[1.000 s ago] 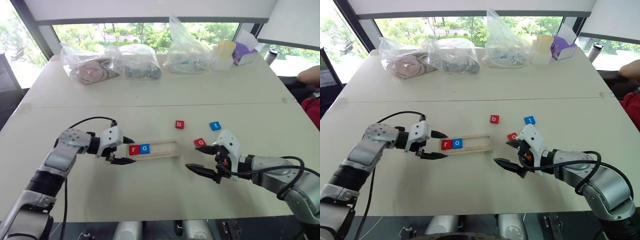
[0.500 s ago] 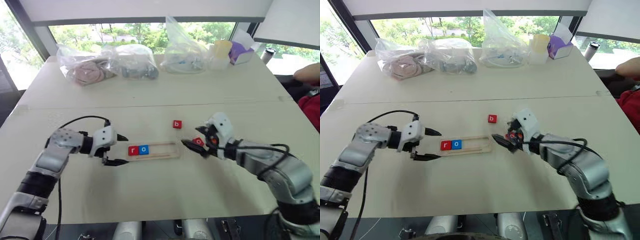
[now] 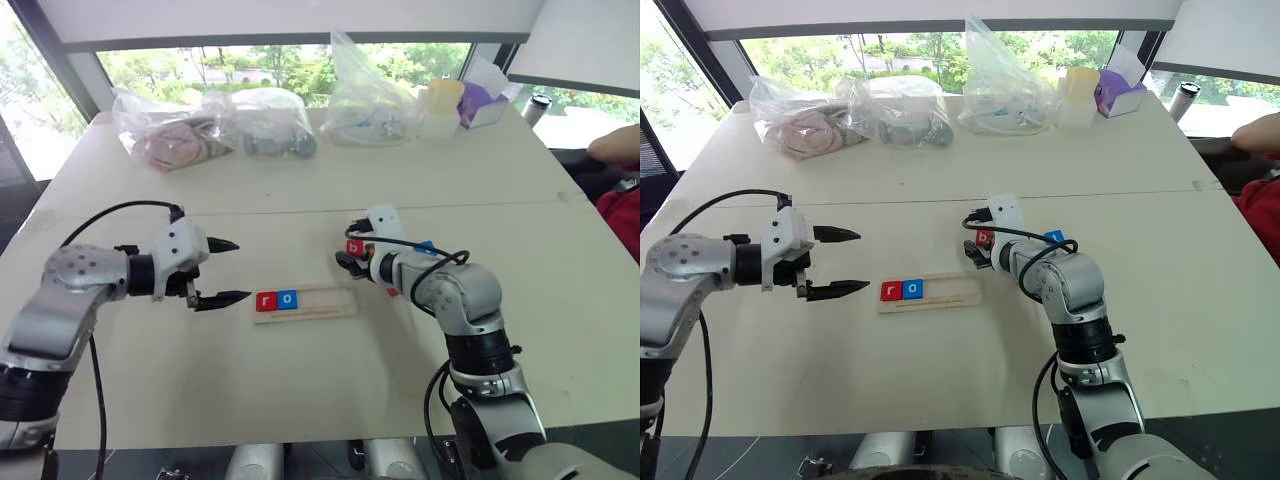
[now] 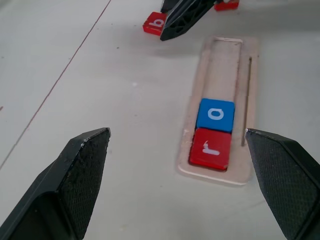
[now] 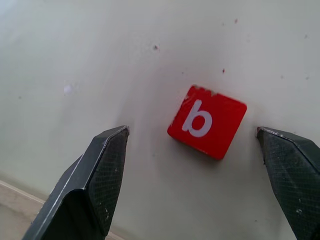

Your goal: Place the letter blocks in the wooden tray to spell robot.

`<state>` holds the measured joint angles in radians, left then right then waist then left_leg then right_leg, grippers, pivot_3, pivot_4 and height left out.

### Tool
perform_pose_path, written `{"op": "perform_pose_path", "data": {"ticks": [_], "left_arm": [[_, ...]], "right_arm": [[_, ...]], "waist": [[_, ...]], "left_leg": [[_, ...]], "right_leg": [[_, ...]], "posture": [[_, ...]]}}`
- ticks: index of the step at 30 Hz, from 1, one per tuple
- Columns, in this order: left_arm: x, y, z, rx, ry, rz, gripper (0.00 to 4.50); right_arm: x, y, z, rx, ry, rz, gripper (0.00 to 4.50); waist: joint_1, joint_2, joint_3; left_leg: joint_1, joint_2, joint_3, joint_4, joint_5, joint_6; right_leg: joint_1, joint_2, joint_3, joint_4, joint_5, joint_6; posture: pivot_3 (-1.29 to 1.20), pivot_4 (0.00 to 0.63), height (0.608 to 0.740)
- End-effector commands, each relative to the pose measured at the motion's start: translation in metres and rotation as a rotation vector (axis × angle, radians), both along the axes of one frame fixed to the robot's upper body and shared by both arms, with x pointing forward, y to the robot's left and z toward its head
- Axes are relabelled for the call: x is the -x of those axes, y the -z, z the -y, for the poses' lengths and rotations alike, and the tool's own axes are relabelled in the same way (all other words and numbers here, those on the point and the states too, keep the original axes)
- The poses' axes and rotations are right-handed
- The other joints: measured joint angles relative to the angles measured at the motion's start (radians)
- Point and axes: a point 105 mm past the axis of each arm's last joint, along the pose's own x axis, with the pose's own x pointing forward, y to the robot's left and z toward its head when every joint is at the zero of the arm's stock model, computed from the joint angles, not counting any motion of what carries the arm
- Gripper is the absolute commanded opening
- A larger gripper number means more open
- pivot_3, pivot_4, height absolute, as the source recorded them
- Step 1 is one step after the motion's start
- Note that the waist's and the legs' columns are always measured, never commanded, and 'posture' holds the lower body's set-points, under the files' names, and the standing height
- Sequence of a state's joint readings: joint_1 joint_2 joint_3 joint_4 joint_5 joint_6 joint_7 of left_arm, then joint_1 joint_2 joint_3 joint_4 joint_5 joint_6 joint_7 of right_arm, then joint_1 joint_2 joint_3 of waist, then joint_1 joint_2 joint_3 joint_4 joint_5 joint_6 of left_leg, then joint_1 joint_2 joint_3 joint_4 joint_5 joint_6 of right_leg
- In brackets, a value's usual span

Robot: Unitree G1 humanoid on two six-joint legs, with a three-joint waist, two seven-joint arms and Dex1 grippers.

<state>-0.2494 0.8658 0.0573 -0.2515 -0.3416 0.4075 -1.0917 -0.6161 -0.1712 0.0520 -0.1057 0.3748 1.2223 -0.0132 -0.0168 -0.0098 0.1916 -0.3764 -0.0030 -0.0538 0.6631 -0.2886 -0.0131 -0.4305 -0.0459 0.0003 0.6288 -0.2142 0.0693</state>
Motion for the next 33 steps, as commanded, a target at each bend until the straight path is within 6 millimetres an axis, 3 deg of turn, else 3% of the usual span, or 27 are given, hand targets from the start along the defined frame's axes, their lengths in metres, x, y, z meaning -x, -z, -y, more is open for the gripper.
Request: {"op": "perform_pose_path", "data": {"ticks": [1, 4, 7, 11, 14, 16, 18, 19, 23, 26, 29, 33], "left_arm": [[-0.004, -0.012, -0.003, 0.023, -0.060, 0.070, 4.47], [-0.005, -0.010, -0.002, 0.029, -0.076, 0.078, 4.47], [-0.006, -0.007, 0.001, 0.037, -0.084, 0.085, 4.47], [-0.010, -0.006, 0.003, 0.057, -0.108, 0.107, 4.47], [-0.012, -0.004, 0.006, 0.062, -0.107, 0.108, 4.50], [-0.013, -0.003, 0.008, 0.062, -0.106, 0.109, 4.50], [-0.014, -0.002, 0.009, 0.064, -0.104, 0.110, 4.50], [-0.015, -0.002, 0.010, 0.064, -0.099, 0.111, 4.50], [-0.017, -0.002, 0.019, 0.071, -0.057, 0.105, 4.50], [-0.015, -0.003, 0.030, 0.074, -0.003, 0.094, 4.50], [-0.014, -0.001, 0.036, 0.074, 0.029, 0.081, 4.50], [-0.014, 0.004, 0.037, 0.068, 0.048, 0.056, 4.50]], "right_arm": [[-0.007, -0.008, -0.008, -0.020, 0.018, 0.017, 4.11], [-0.010, -0.008, -0.014, -0.024, 0.023, 0.009, 4.11], [-0.008, -0.007, -0.037, -0.016, -0.016, -0.001, 4.11], [-0.003, 0.007, -0.049, 0.039, -0.034, -0.021, 4.11], [-0.002, 0.014, -0.047, 0.064, -0.028, -0.025, 3.28], [-0.004, 0.015, -0.043, 0.077, -0.018, -0.014, 2.25], [-0.007, 0.010, -0.037, 0.090, 0.000, 0.019, 1.43], [-0.010, 0.000, -0.033, 0.086, 0.012, 0.063, 1.28], [-0.013, -0.039, -0.009, 0.075, 0.064, 0.215, 1.28], [0.002, -0.058, 0.022, 0.069, 0.128, 0.248, 1.28], [0.026, -0.057, 0.051, 0.086, 0.210, 0.211, 1.28], [0.062, -0.038, 0.082, 0.119, 0.352, 0.132, 1.28]], "waist": [[-0.002, 0.000, 0.000], [-0.005, 0.000, 0.000], [-0.009, 0.000, 0.000], [-0.025, 0.000, 0.000], [-0.028, 0.000, 0.000], [-0.028, 0.000, 0.000], [-0.028, 0.000, 0.000], [-0.028, 0.000, 0.000], [-0.023, 0.000, 0.000], [-0.021, 0.000, 0.000], [-0.019, 0.000, 0.000], [-0.020, 0.000, 0.000]], "left_leg": [[0.000, 0.000, 0.000, 0.000, 0.000, 0.000], [0.002, 0.000, 0.000, 0.000, 0.000, 0.000], [0.002, 0.001, 0.000, 0.000, 0.000, 0.000], [0.002, 0.001, -0.001, 0.000, 0.000, 0.000], [0.002, 0.001, -0.001, 0.000, 0.000, 0.000], [0.002, 0.001, -0.001, 0.000, 0.000, 0.000], [0.002, 0.001, -0.001, 0.000, 0.000, 0.000], [0.002, 0.001, -0.001, 0.000, 0.000, 0.000], [0.001, 0.000, -0.001, 0.000, 0.000, 0.000], [0.000, 0.000, -0.001, 0.000, 0.000, 0.000], [-0.001, 0.000, -0.002, -0.001, 0.000, 0.000], [0.000, -0.001, -0.003, -0.003, 0.000, 0.000]], "right_leg": [[0.000, 0.001, 0.000, 0.000, 0.000, -0.001], [0.000, 0.003, 0.000, 0.001, -0.002, -0.004], [0.000, 0.003, 0.000, 0.002, -0.002, -0.004], [0.000, 0.003, 0.000, 0.002, -0.001, -0.003], [0.000, 0.003, 0.000, 0.002, -0.001, -0.002], [0.000, 0.003, 0.000, 0.002, -0.001, -0.002], [0.000, 0.003, 0.000, 0.002, -0.001, -0.002], [0.000, 0.003, 0.000, 0.002, -0.001, -0.002], [0.000, 0.002, 0.000, 0.001, -0.001, -0.003], [0.000, 0.001, 0.000, 0.001, -0.001, -0.002], [0.000, 0.000, -0.001, 0.000, -0.002, 0.000], [-0.001, 0.001, -0.001, 0.001, -0.002, -0.002]], "posture": [[0.00, 0.150, 0.740], [0.00, 0.150, 0.740], [0.00, 0.150, 0.740], [0.00, 0.150, 0.740], [0.00, 0.150, 0.740], [0.00, 0.150, 0.740], [0.00, 0.150, 0.740], [0.00, 0.150, 0.740], [0.00, 0.150, 0.740], [0.00, 0.150, 0.740], [0.00, 0.150, 0.740], [0.00, 0.150, 0.740]]}}
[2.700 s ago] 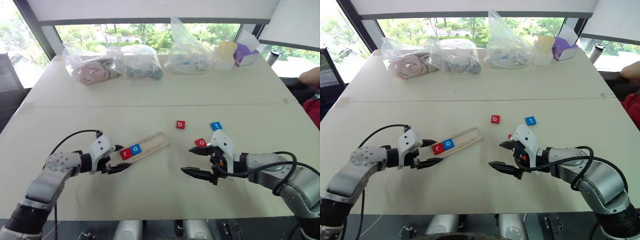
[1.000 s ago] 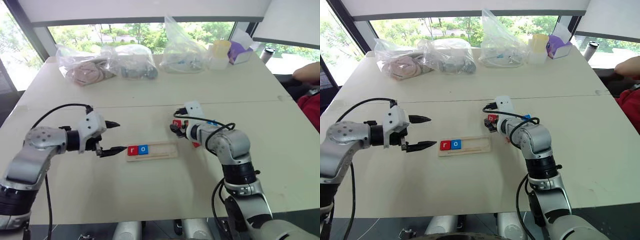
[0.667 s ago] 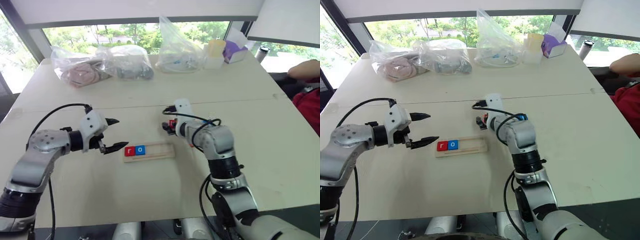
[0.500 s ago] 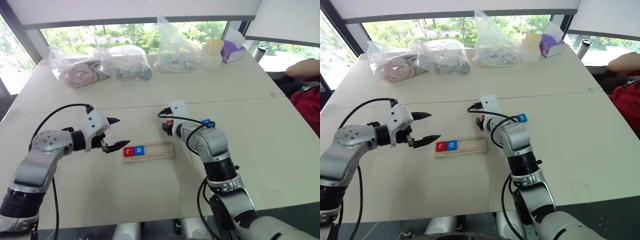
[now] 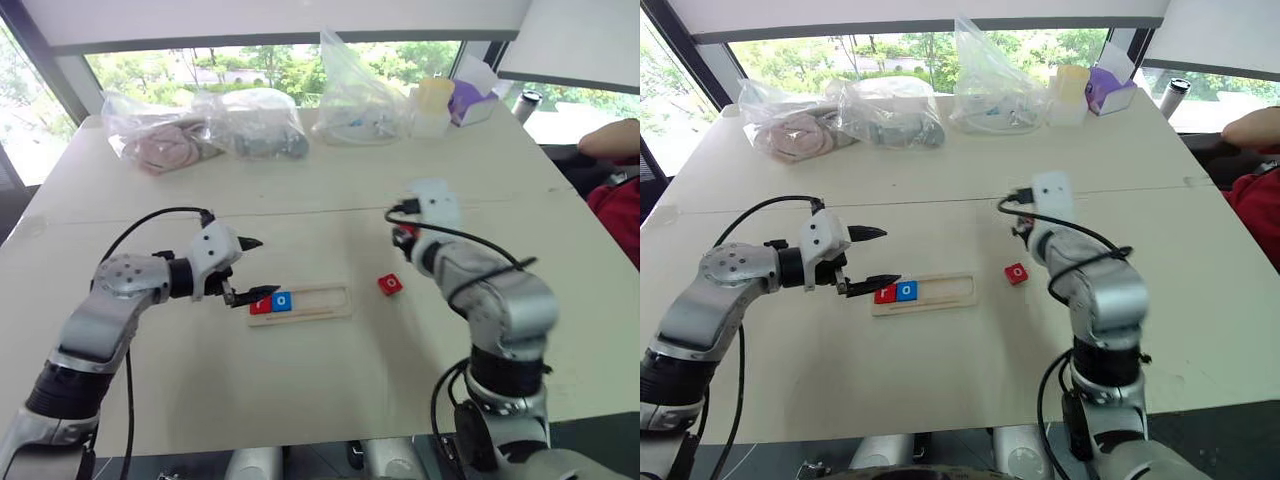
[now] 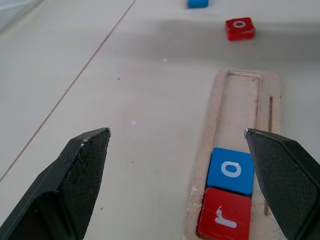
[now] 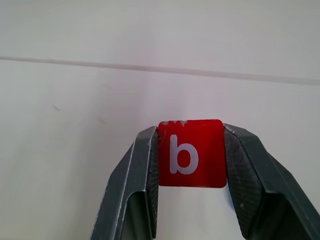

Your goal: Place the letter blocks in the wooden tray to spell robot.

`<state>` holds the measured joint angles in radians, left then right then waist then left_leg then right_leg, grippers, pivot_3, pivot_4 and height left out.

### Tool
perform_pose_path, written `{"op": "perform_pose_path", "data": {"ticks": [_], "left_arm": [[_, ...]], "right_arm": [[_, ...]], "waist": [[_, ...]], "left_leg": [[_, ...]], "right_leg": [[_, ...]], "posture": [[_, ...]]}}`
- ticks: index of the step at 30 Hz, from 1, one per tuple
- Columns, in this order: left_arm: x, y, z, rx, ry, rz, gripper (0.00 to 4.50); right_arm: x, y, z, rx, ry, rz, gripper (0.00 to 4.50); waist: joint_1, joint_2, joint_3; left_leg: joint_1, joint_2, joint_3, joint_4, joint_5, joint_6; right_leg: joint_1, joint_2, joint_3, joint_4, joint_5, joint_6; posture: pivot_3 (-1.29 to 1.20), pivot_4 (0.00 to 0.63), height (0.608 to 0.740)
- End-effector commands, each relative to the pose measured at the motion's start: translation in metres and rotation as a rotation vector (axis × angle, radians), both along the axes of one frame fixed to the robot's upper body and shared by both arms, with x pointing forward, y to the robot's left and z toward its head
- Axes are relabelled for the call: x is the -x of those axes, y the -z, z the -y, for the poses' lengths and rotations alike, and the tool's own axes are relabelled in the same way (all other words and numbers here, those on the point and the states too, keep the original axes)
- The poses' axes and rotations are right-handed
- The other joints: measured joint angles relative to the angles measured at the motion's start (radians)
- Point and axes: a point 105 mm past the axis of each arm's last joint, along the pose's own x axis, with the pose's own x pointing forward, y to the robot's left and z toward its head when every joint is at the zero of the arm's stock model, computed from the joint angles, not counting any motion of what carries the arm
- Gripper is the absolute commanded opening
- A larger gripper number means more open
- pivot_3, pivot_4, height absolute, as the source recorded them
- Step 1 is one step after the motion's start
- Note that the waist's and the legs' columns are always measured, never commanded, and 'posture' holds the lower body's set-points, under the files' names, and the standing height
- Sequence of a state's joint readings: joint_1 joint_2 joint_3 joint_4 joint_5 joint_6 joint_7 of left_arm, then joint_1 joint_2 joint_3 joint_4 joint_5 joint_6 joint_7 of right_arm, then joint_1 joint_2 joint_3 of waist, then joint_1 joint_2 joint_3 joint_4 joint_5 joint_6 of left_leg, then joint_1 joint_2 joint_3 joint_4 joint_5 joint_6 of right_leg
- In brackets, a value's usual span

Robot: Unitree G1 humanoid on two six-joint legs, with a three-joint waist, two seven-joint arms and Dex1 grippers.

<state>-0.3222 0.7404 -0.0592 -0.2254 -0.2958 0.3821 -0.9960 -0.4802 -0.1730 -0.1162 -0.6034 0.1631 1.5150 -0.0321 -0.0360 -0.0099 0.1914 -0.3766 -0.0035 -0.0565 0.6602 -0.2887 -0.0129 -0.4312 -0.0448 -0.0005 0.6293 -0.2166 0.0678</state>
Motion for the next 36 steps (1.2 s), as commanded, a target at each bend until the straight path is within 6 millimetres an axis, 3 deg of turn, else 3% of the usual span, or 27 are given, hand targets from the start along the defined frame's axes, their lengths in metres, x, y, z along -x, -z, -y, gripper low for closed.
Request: {"op": "perform_pose_path", "data": {"ticks": [1, 5, 8, 12, 14, 15, 19, 22, 27, 31, 36], "left_arm": [[0.000, -0.005, 0.002, 0.000, 0.033, 0.016, 4.50], [-0.005, -0.006, 0.006, -0.004, 0.057, 0.013, 4.50], [-0.007, -0.006, 0.008, -0.007, 0.068, 0.014, 4.50], [-0.008, -0.007, 0.008, -0.008, 0.074, 0.016, 4.50], [-0.007, -0.008, 0.006, -0.015, 0.073, 0.013, 4.50], [-0.006, -0.009, 0.004, -0.021, 0.071, 0.012, 4.50], [-0.001, -0.014, -0.003, -0.055, 0.088, 0.002, 4.50], [0.012, -0.026, 0.001, -0.037, 0.151, -0.043, 4.50], [0.017, -0.033, -0.004, -0.068, 0.162, -0.047, 4.50], [0.018, -0.034, -0.010, -0.076, 0.131, -0.042, 4.50], [0.025, -0.031, -0.013, -0.069, 0.094, -0.054, 4.50]], "right_arm": [[0.027, 0.005, 0.016, -0.002, 0.100, -0.008, 1.28], [0.046, 0.031, 0.021, -0.042, 0.177, -0.085, 1.28], [0.047, 0.037, 0.020, -0.065, 0.213, -0.106, 1.28], [0.045, 0.042, 0.018, -0.087, 0.237, -0.130, 3.07], [0.042, 0.030, 0.023, -0.061, 0.241, -0.083, 4.18], [0.040, 0.023, 0.026, -0.061, 0.245, -0.054, 4.47], [0.032, -0.007, 0.040, 0.021, 0.175, 0.045, 4.47], [0.028, -0.025, 0.034, 0.041, -0.159, 0.049, 4.47], [0.043, -0.009, 0.037, 0.120, -0.474, -0.088, 4.47], [0.039, -0.003, 0.050, 0.145, -0.451, -0.117, 4.47], [0.044, 0.010, 0.023, 0.065, -0.490, -0.129, 4.47]], "waist": [[-0.003, 0.000, 0.000], [-0.008, 0.000, 0.000], [-0.008, 0.000, 0.000], [-0.007, 0.000, 0.000], [-0.007, 0.000, 0.000], [-0.008, 0.000, 0.000], [-0.006, 0.000, 0.000], [-0.005, 0.001, 0.003], [-0.003, -0.001, 0.004], [-0.009, -0.001, 0.004], [-0.004, -0.002, 0.004]], "left_leg": [[0.000, 0.000, 0.000, 0.000, 0.000, 0.000], [0.001, 0.001, 0.000, 0.000, 0.000, 0.000], [0.002, 0.001, 0.000, 0.000, 0.000, 0.000], [0.002, 0.001, 0.000, 0.000, 0.000, 0.000], [0.001, 0.001, 0.000, 0.000, 0.000, 0.000], [0.001, 0.001, 0.000, 0.000, 0.000, 0.000], [0.000, 0.000, 0.000, 0.000, 0.000, 0.000], [-0.001, 0.000, 0.000, -0.001, 0.000, 0.000], [0.000, 0.000, 0.001, -0.002, -0.001, 0.001], [0.001, 0.000, 0.004, -0.003, -0.001, 0.001], [0.001, 0.000, 0.003, -0.002, -0.001, 0.001]], "right_leg": [[0.000, 0.000, 0.000, 0.000, 0.000, -0.001], [0.000, 0.001, 0.000, 0.001, -0.004, 0.000], [0.000, 0.002, 0.000, 0.001, -0.004, -0.002], [0.000, 0.002, 0.000, 0.001, -0.004, -0.001], [0.000, 0.001, 0.000, 0.000, -0.004, -0.001], [-0.001, 0.000, 0.000, 0.000, -0.003, -0.002], [-0.001, -0.001, 0.000, 0.000, -0.004, -0.001], [-0.001, -0.002, 0.000, -0.002, -0.005, -0.001], [0.001, -0.001, -0.001, -0.003, -0.006, 0.002], [0.001, 0.001, -0.001, -0.003, -0.007, 0.002], [0.001, 0.002, -0.001, -0.002, -0.006, 0.002]], "posture": [[0.00, 0.150, 0.740], [0.00, 0.150, 0.740], [0.00, 0.150, 0.740], [0.00, 0.150, 0.740], [0.00, 0.150, 0.740], [0.00, 0.150, 0.740], [0.00, 0.150, 0.740], [0.00, 0.150, 0.740], [0.00, 0.150, 0.740], [0.00, 0.150, 0.740], [0.00, 0.150, 0.740]]}}
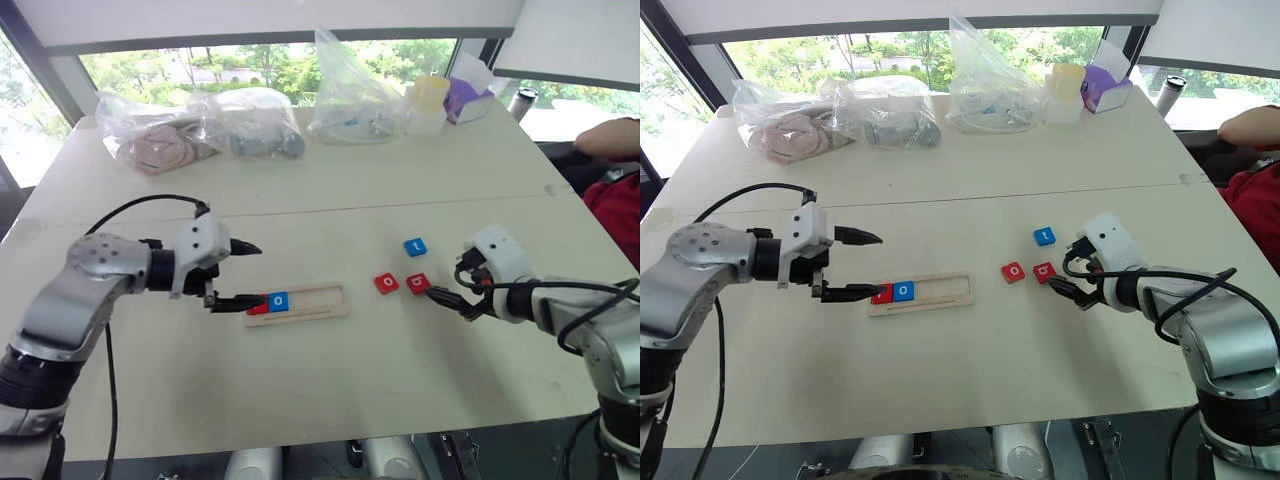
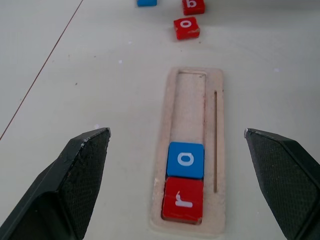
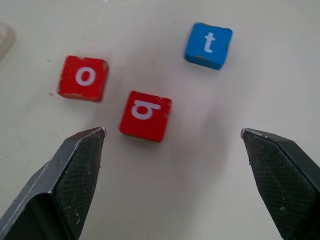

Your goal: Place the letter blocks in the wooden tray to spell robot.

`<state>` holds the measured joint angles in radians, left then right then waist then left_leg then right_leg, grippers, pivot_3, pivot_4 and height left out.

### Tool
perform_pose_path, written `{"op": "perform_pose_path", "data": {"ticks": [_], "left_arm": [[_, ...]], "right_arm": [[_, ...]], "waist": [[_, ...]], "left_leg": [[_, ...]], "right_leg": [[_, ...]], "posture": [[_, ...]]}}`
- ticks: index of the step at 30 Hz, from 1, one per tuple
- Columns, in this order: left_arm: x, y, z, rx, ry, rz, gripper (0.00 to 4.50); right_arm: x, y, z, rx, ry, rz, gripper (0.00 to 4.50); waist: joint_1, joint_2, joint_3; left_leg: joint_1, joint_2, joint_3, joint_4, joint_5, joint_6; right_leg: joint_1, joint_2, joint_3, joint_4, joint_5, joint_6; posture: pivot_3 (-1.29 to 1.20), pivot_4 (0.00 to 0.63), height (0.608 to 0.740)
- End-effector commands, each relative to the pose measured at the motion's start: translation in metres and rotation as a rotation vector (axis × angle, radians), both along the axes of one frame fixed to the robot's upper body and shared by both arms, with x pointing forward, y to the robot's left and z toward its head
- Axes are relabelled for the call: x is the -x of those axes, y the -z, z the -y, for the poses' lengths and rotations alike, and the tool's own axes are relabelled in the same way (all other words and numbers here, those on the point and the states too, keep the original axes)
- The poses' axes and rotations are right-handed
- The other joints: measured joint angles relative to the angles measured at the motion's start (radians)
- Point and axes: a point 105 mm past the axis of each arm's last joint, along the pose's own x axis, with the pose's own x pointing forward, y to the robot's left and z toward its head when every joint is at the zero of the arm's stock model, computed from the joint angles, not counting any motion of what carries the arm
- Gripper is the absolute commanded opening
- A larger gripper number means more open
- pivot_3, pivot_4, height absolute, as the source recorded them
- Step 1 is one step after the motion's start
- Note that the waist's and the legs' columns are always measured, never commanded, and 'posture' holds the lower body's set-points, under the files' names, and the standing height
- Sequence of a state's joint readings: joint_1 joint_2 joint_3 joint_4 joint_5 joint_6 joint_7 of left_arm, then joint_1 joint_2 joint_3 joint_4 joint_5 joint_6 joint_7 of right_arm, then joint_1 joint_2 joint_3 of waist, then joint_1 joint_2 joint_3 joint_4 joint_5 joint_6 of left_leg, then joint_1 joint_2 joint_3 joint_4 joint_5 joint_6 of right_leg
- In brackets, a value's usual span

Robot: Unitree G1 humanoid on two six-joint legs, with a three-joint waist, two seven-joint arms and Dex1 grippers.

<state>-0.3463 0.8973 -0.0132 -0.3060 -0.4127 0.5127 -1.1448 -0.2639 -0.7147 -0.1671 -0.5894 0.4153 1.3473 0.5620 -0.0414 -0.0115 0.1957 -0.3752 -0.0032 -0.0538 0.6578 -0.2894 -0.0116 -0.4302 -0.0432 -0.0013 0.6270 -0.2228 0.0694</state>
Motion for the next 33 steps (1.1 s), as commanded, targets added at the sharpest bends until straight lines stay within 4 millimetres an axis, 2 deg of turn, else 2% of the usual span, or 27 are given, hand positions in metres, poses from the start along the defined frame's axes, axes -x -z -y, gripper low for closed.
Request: {"op": "perform_pose_path", "data": {"ticks": [1, 7, 11, 16, 20, 27, 33], "left_arm": [[0.004, -0.008, -0.001, 0.005, -0.013, 0.038, 4.50], [0.009, -0.011, 0.002, 0.009, 0.003, 0.025, 4.50], [0.011, -0.012, 0.004, -0.010, 0.027, 0.015, 4.50], [0.008, -0.013, 0.003, -0.009, 0.020, 0.016, 4.50], [0.006, -0.011, 0.005, -0.004, 0.023, 0.011, 4.50], [0.005, -0.012, 0.007, 0.002, 0.036, 0.010, 4.50], [0.003, -0.011, 0.008, 0.005, 0.037, 0.010, 4.50]], "right_arm": [[0.003, 0.001, -0.019, -0.015, -0.025, 0.029, 4.47], [0.004, 0.016, -0.030, -0.018, 0.050, 0.027, 4.47], [0.002, 0.017, -0.031, -0.005, 0.083, 0.043, 4.47], [-0.003, 0.006, -0.025, -0.015, 0.120, 0.098, 4.47], [0.002, 0.002, -0.023, -0.006, 0.116, 0.111, 4.47], [0.011, 0.017, -0.006, 0.034, 0.145, 0.065, 4.47], [0.007, 0.026, 0.001, 0.037, 0.180, 0.062, 4.47]], "waist": [[0.002, 0.000, 0.000], [0.019, 0.000, 0.000], [0.025, 0.000, 0.000], [0.027, 0.000, 0.000], [0.027, 0.000, 0.000], [0.028, 0.000, 0.000], [0.025, 0.000, 0.000]], "left_leg": [[0.000, 0.000, 0.000, 0.000, 0.000, 0.000], [-0.001, 0.000, -0.002, 0.000, 0.000, 0.000], [-0.001, 0.000, -0.001, 0.001, 0.000, 0.000], [-0.001, 0.000, -0.002, 0.001, 0.000, 0.000], [-0.001, 0.000, -0.002, 0.001, 0.000, 0.000], [-0.001, -0.001, -0.001, 0.001, 0.000, 0.000], [-0.001, -0.001, 0.000, 0.001, 0.000, 0.000]], "right_leg": [[0.000, 0.000, 0.000, 0.000, 0.000, 0.000], [-0.001, -0.002, 0.001, 0.000, 0.000, 0.000], [0.000, -0.003, 0.001, -0.001, 0.000, -0.001], [0.000, -0.002, 0.001, -0.001, 0.000, -0.001], [0.000, -0.002, 0.001, -0.001, 0.000, -0.001], [0.000, -0.002, 0.001, -0.001, 0.000, -0.001], [0.000, -0.001, 0.001, 0.000, 0.000, -0.001]], "posture": [[0.00, 0.150, 0.740], [0.00, 0.150, 0.740], [0.00, 0.150, 0.740], [0.00, 0.150, 0.740], [0.00, 0.150, 0.740], [0.00, 0.150, 0.740], [0.00, 0.150, 0.740]]}}
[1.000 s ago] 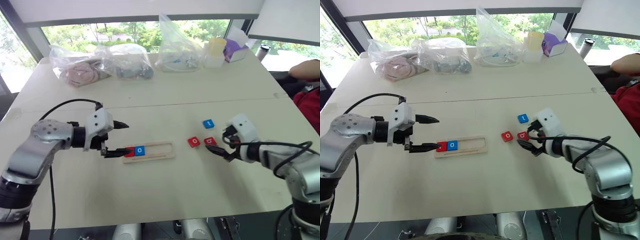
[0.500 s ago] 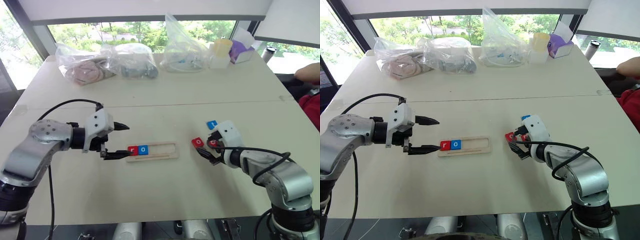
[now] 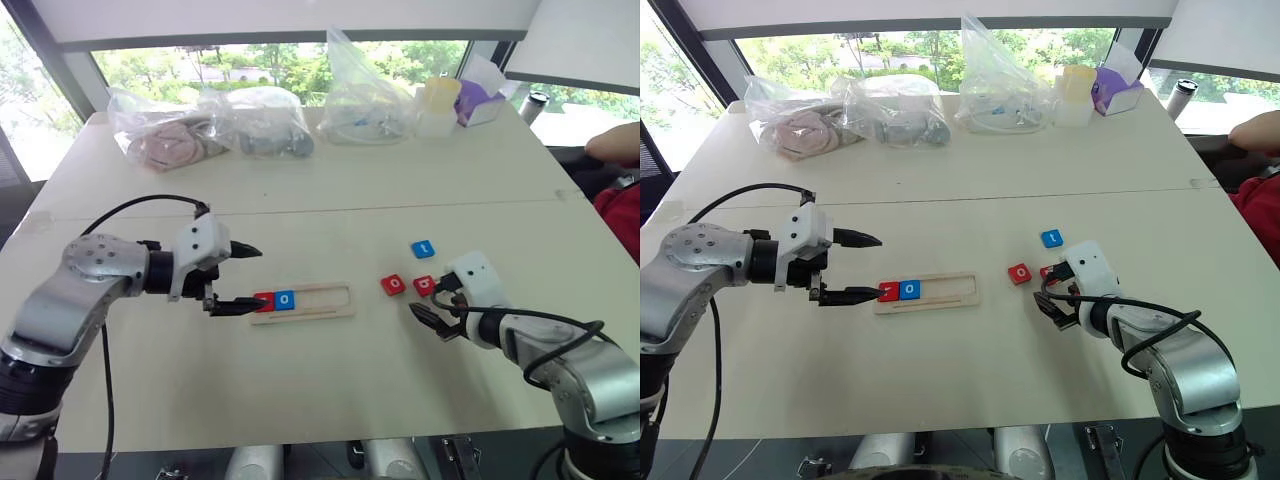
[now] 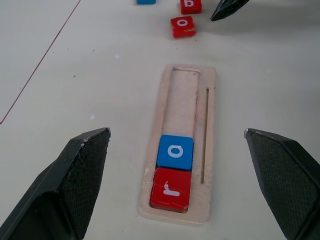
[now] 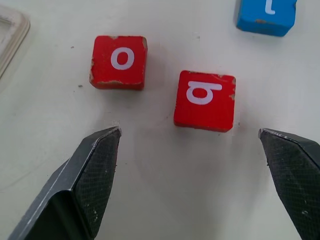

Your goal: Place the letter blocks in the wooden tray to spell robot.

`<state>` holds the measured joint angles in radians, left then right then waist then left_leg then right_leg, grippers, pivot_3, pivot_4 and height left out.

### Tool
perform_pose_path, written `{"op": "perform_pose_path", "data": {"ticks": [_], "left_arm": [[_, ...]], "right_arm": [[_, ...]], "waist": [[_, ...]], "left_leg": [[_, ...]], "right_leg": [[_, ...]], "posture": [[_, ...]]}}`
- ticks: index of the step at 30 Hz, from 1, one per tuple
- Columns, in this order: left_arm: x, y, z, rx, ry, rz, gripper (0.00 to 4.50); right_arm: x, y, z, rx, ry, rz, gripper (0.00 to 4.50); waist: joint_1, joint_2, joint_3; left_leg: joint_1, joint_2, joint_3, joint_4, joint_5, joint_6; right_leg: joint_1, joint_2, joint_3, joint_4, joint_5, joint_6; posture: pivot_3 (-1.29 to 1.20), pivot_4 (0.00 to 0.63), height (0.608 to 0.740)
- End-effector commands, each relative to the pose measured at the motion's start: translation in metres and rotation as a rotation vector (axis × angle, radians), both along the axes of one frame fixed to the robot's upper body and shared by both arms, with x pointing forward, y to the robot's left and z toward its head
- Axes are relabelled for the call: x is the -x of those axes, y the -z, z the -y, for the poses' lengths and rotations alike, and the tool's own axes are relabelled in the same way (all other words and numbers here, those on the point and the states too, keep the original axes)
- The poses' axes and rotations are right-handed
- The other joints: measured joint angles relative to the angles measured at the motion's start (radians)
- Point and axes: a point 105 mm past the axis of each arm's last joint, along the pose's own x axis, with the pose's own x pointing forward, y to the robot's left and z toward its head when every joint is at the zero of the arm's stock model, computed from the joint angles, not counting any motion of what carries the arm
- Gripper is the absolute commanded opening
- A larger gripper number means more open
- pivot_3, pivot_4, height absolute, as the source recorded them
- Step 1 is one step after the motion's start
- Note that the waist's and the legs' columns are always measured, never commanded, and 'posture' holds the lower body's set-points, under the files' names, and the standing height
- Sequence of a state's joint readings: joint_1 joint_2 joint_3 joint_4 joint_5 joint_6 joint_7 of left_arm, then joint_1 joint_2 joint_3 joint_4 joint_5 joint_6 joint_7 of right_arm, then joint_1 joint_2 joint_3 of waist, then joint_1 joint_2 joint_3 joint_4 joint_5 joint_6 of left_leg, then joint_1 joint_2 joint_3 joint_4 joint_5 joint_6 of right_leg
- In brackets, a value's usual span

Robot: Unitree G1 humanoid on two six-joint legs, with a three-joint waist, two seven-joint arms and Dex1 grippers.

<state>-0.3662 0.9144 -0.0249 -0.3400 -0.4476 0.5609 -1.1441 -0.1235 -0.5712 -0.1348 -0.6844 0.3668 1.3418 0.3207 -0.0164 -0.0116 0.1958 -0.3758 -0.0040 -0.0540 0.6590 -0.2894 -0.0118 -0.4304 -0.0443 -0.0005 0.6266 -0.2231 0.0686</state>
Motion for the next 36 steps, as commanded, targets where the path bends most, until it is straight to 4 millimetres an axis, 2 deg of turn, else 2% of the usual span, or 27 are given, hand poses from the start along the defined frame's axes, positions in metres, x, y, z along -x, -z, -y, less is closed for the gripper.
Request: {"op": "perform_pose_path", "data": {"ticks": [1, 4, 7, 10, 11, 12, 14, 17, 18, 20, 22, 26, 28, 30, 36], "left_arm": [[-0.001, -0.006, 0.003, 0.008, 0.013, 0.031, 4.50], [-0.002, -0.005, 0.005, 0.012, 0.012, 0.033, 4.50], [-0.002, -0.004, 0.004, 0.013, 0.007, 0.032, 4.50], [-0.002, -0.003, 0.003, 0.012, -0.002, 0.032, 4.50], [-0.002, -0.003, 0.002, 0.012, -0.004, 0.031, 4.50], [-0.001, -0.002, 0.001, 0.011, -0.008, 0.029, 4.50], [0.000, -0.002, 0.000, 0.011, -0.014, 0.024, 4.50], [0.002, -0.005, -0.001, 0.034, -0.009, 0.013, 4.50], [0.005, -0.010, -0.001, 0.070, 0.002, -0.009, 4.50], [0.008, -0.014, -0.003, 0.080, 0.018, -0.033, 4.50], [0.009, -0.010, -0.009, 0.032, 0.019, -0.038, 4.50], [0.010, -0.003, -0.018, -0.027, 0.014, -0.043, 4.50], [0.017, 0.010, -0.031, -0.129, -0.001, -0.043, 4.50], [0.024, 0.014, -0.039, -0.161, -0.032, -0.039, 4.50], [0.034, 0.016, -0.042, -0.124, -0.101, -0.049, 4.50]], "right_arm": [[-0.007, -0.004, 0.004, 0.002, 0.024, 0.052, 4.47], [-0.013, 0.003, 0.003, -0.013, 0.036, 0.056, 4.47], [-0.017, 0.009, 0.000, -0.034, 0.036, 0.058, 3.64], [-0.017, 0.011, -0.002, -0.040, 0.031, 0.059, 2.14], [-0.018, 0.010, -0.002, -0.047, 0.030, 0.067, 1.48], [-0.019, 0.007, -0.002, -0.040, 0.019, 0.083, 1.14], [-0.022, -0.003, -0.001, -0.023, -0.014, 0.127, 1.14], [-0.032, -0.032, -0.006, 0.004, -0.128, 0.225, 1.14], [-0.036, -0.047, -0.016, 0.019, -0.251, 0.257, 1.14], [-0.036, -0.064, -0.034, 0.058, -0.477, 0.282, 1.14], [-0.037, -0.071, -0.047, 0.089, -0.639, 0.284, 1.14], [-0.045, -0.080, -0.060, 0.073, -0.770, 0.290, 1.14], [-0.043, -0.079, -0.098, -0.033, -0.973, 0.263, 1.14], [-0.037, -0.069, -0.126, -0.086, -1.140, 0.217, 1.14], [-0.030, -0.052, -0.150, -0.065, -1.336, 0.185, 1.14]], "waist": [[0.001, 0.000, 0.000], [0.002, 0.000, 0.000], [0.000, 0.000, 0.000], [0.001, 0.000, 0.000], [0.001, 0.000, 0.000], [0.002, 0.000, 0.000], [0.001, 0.000, 0.000], [0.000, 0.000, 0.000], [-0.001, 0.000, 0.000], [-0.004, 0.001, 0.001], [-0.004, 0.000, 0.002], [0.000, -0.001, 0.002], [-0.007, -0.002, 0.003], [-0.025, -0.002, 0.003], [-0.002, -0.001, 0.005]], "left_leg": [[0.000, 0.000, 0.000, 0.000, 0.000, 0.000], [0.000, 0.000, 0.001, 0.000, 0.000, 0.000], [0.000, 0.000, 0.001, 0.000, 0.000, 0.000], [0.000, 0.000, 0.001, 0.001, 0.000, 0.000], [0.000, 0.000, 0.001, 0.001, 0.000, 0.000], [0.000, 0.000, 0.001, 0.001, 0.000, 0.000], [0.000, 0.000, 0.001, 0.002, 0.000, 0.000], [0.000, 0.000, 0.001, 0.002, 0.000, 0.000], [0.000, 0.000, 0.001, 0.002, 0.000, 0.000], [0.000, 0.000, 0.001, 0.003, 0.000, 0.000], [0.000, 0.000, 0.002, 0.003, 0.000, 0.000], [0.001, 0.002, 0.001, 0.002, 0.000, 0.001], [0.000, 0.001, 0.001, 0.002, 0.000, 0.001], [0.001, 0.002, 0.002, 0.002, 0.000, 0.001], [-0.001, 0.003, -0.002, 0.002, 0.000, 0.001]], "right_leg": [[0.000, 0.000, 0.000, 0.000, 0.000, 0.000], [0.000, 0.000, 0.000, 0.000, 0.000, 0.000], [0.000, 0.000, 0.000, 0.000, 0.000, 0.000], [0.000, 0.000, 0.000, 0.001, 0.000, 0.000], [0.000, 0.000, 0.000, 0.001, 0.000, 0.000], [0.000, 0.000, 0.000, 0.001, 0.000, 0.000], [0.001, 0.000, 0.000, 0.001, 0.000, 0.000], [0.000, 0.000, 0.000, 0.001, 0.000, 0.000], [0.000, 0.000, 0.000, 0.001, 0.000, 0.000], [0.000, 0.000, 0.000, 0.001, 0.001, -0.001], [0.000, 0.001, 0.000, 0.001, 0.001, -0.001], [0.001, 0.003, -0.001, 0.001, 0.000, -0.002], [0.000, 0.002, -0.001, 0.002, 0.002, -0.004], [-0.001, 0.002, 0.001, 0.001, 0.003, -0.005], [-0.001, -0.001, -0.001, 0.002, 0.003, -0.003]], "posture": [[0.00, 0.150, 0.740], [0.00, 0.150, 0.740], [0.00, 0.150, 0.740], [0.00, 0.150, 0.740], [0.00, 0.150, 0.740], [0.00, 0.150, 0.740], [0.00, 0.150, 0.740], [0.00, 0.150, 0.740], [0.00, 0.150, 0.740], [0.00, 0.150, 0.740], [0.00, 0.150, 0.740], [0.00, 0.150, 0.740], [0.00, 0.150, 0.740], [0.00, 0.150, 0.740], [0.00, 0.150, 0.740]]}}
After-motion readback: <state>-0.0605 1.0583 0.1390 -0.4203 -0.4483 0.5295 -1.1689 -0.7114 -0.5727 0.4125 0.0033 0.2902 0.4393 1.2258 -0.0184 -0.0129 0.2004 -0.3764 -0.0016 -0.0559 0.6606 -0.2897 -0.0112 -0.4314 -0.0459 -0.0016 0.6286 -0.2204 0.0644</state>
